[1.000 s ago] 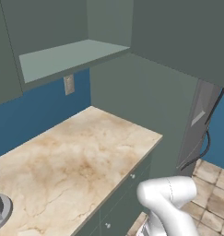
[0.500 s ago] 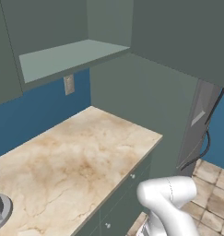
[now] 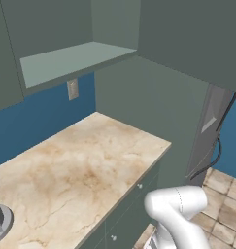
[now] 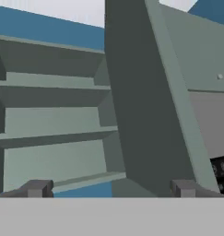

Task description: Close all open cabinet doors.

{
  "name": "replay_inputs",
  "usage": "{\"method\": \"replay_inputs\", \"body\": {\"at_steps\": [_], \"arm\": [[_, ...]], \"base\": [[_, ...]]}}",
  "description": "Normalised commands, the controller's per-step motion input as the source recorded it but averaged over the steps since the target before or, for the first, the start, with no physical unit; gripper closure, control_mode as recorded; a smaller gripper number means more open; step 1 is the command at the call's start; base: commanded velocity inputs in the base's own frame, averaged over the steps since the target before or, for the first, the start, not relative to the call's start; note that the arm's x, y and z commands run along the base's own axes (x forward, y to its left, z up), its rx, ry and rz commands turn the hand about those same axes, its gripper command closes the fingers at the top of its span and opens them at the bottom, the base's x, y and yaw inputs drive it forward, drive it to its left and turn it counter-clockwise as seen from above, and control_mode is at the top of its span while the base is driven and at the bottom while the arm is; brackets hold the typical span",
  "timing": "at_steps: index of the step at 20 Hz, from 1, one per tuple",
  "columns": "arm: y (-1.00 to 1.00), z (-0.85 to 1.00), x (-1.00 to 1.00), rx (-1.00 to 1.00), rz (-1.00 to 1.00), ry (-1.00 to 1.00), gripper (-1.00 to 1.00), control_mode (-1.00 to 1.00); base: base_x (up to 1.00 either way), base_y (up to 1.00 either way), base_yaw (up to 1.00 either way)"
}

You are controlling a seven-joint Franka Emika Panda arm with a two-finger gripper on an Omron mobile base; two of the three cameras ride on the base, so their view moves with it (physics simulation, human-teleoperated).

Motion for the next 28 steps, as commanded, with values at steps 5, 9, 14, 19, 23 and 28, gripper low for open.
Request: {"method": "replay_inputs", "body": {"at_steps": [5, 9, 14, 19, 23, 28], "arm": [[-0.39, 0.00, 0.28, 0.09, 0.00, -0.08, -1.00, -1.00], [-0.33, -0.01, 0.28, 0.07, 0.00, -0.08, -1.00, -1.00], [-0.26, -0.05, 0.25, 0.05, 0.00, -0.05, -1.00, -1.00], [-0.25, 0.00, 0.20, 0.03, 0.05, -0.01, -1.00, -1.00], [-0.23, 0.00, 0.29, 0.00, 0.13, 0.00, -1.00, -1.00], [-0.24, 0.00, 0.29, 0.00, 0.14, 0.00, -1.00, -1.00]], "base": [[0.00, 0.00, 0.00], [0.00, 0.00, 0.00], [0.00, 0.00, 0.00], [0.00, 0.00, 0.00], [0.00, 0.00, 0.00], [0.00, 0.00, 0.00]]}}
